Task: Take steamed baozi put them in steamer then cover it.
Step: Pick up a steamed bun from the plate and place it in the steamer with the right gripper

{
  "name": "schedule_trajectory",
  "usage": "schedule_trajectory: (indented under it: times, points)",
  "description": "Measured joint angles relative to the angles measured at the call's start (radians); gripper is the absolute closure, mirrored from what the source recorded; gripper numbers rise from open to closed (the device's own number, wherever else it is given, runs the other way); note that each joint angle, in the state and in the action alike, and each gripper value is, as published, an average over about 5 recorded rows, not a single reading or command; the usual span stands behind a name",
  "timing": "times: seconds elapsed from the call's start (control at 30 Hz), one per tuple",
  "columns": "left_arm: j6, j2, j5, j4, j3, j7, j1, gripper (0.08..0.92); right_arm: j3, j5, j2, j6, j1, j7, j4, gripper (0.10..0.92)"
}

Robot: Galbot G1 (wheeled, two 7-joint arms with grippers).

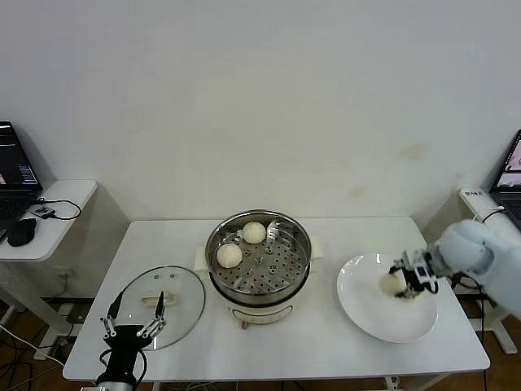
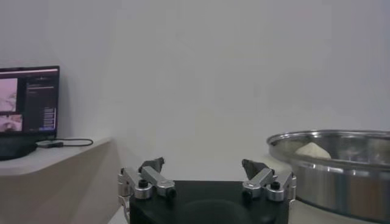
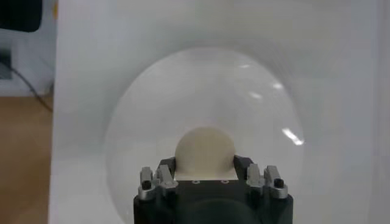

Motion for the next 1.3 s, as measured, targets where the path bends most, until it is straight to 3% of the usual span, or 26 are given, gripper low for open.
schedule_trajectory:
  times: [0.3,0.73,1.0,1.3]
  points:
    - [0.004,0.006,-0.002,-0.005,0.000,0.001,-0.007,0.177,-0.128,0.118,0.059,-0.011,0.274,0.010,0.001,0.419]
    - [0.001,-0.007,-0.006,-0.008,-0.016,0.000,0.003,0.177,-0.343,0.268,0.301,0.009,0.550,0.062,-0.003,0.414]
    - [0.000,-0.018,-0.007,-0.016,-0.028,-0.001,0.010,0.177,-0.440,0.271,0.450,0.080,0.565,0.079,-0.030,0.414]
    - [-0.007,-0.030,-0.007,-0.004,-0.033,-0.003,0.006,0.177,-0.518,0.178,0.590,0.199,0.540,0.088,-0.072,0.412]
